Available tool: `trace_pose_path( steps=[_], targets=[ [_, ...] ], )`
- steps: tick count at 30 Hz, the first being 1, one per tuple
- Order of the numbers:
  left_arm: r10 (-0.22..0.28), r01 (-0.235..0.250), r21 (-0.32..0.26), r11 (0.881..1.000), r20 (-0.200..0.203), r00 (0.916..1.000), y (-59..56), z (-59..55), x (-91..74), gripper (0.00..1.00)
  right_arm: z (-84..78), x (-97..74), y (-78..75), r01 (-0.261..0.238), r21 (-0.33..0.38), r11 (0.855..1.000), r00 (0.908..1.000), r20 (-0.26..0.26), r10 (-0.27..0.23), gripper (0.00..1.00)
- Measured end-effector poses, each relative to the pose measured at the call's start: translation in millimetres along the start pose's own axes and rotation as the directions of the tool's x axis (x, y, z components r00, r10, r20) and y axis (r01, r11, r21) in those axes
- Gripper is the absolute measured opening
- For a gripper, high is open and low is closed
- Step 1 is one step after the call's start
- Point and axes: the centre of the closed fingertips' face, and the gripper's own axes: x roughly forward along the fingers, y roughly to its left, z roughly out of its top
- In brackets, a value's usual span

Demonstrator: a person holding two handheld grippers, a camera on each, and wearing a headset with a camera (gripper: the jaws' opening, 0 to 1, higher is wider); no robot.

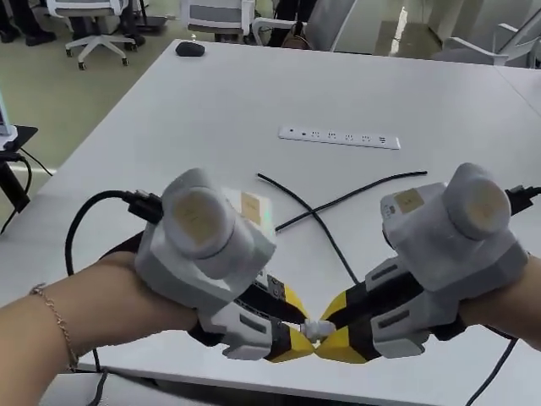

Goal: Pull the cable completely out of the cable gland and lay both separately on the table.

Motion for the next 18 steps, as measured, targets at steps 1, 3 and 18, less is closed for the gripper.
trace_pose_path(
  steps=[1,3,18],
  targets=[
    [0.004,-0.004,0.004,1.000,0.005,1.0000,0.8,-0.7,-2.6,0.17,-1.7,-1.4,-0.1,0.008,0.006,1.000,1.0000,0.001,-0.008,0.12],
    [0.024,-0.023,-0.014,1.000,0.041,0.9989,1.3,2.5,-6.1,0.17,-2.7,-2.0,1.3,0.019,0.021,1.000,0.9997,0.016,-0.020,0.12],
    [-0.012,0.015,-0.032,0.999,0.089,0.9959,-8.6,0.9,-3.1,0.23,7.4,2.9,9.9,0.027,0.038,0.999,0.9968,0.075,-0.029,0.12]
  ],
)
